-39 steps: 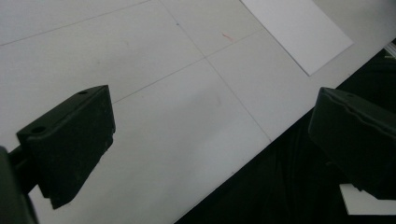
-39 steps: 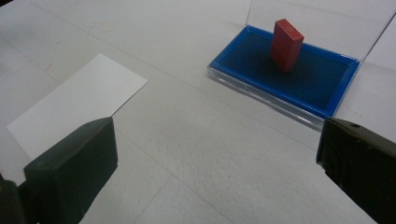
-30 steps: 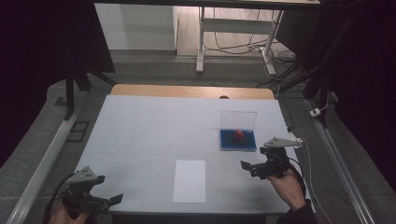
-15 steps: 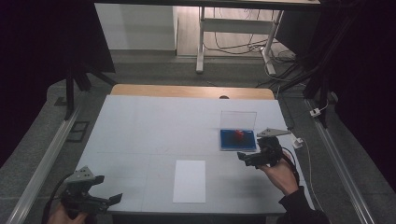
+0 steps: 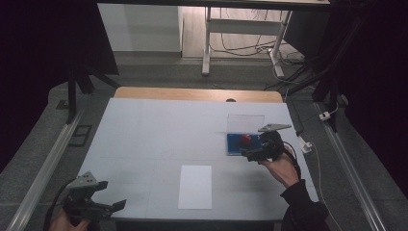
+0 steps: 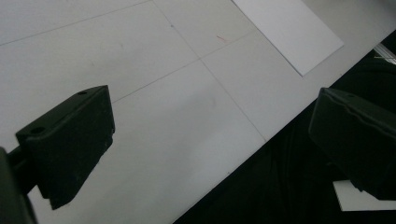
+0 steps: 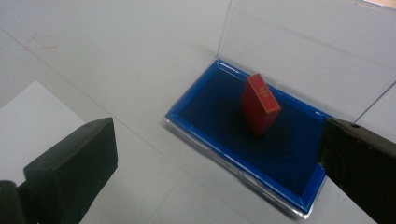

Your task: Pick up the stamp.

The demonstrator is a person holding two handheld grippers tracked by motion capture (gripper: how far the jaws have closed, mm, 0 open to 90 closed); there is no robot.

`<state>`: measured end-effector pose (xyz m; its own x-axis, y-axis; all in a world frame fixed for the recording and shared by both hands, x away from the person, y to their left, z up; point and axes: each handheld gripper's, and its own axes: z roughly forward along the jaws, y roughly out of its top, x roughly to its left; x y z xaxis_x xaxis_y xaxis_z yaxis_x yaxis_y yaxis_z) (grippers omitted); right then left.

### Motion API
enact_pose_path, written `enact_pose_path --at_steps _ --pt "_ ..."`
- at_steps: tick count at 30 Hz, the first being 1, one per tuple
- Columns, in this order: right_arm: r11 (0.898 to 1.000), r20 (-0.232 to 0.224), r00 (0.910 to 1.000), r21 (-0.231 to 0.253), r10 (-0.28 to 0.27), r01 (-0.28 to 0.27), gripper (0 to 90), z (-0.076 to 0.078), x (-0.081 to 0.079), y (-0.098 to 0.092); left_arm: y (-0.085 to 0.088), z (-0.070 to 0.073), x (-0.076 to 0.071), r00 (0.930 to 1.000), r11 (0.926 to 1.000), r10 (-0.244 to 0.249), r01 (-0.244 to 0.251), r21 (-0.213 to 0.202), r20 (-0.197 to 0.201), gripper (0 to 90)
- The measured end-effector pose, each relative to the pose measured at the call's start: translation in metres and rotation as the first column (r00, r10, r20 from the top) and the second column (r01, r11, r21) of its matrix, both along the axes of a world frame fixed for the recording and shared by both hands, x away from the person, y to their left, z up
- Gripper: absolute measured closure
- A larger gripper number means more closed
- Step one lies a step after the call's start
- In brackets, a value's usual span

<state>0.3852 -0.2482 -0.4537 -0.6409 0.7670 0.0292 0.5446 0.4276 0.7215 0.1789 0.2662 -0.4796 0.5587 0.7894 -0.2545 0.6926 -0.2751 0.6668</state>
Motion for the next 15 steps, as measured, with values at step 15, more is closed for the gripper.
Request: enact_pose_path --at_steps 15 --pt "0.998 -0.036 0.999 -0.056 0.028 -0.03 5.0 -0.018 0.04 0.003 -0.001 0.0 0.001 1.0 1.0 -0.007 0.007 0.003 -0.004 1.1"
